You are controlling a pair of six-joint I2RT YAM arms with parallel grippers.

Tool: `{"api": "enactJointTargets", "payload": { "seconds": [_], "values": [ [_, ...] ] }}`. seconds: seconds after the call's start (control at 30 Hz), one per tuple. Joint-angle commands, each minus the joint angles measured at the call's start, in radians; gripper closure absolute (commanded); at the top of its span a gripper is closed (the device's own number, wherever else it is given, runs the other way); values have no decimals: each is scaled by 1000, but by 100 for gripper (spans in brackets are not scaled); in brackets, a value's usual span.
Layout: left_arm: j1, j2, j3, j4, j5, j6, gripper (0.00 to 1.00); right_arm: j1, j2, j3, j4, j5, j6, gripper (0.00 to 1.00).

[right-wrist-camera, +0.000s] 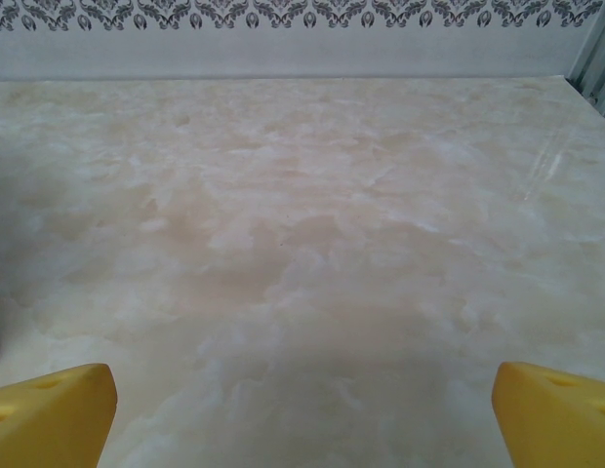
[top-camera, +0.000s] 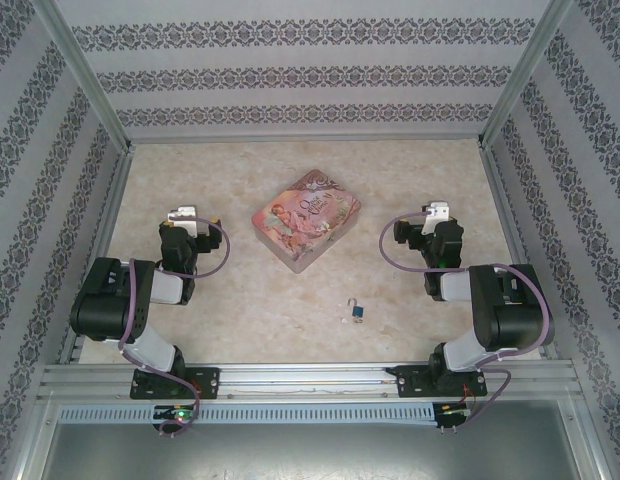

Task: Unlock the padlock with the key

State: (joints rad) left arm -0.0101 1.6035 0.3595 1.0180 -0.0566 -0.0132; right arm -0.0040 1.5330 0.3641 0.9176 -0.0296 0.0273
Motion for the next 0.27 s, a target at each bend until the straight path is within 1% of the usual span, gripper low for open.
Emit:
{"api": "enactJointTargets", "payload": {
  "seconds": [0.0,0.23],
  "values": [
    [15,-7,5,-20,-5,-18,1,6,-1,14,26,18,8,2],
    [15,-7,4,-21,-5,-18,1,6,-2,15,23,18,7,2]
  ]
}}
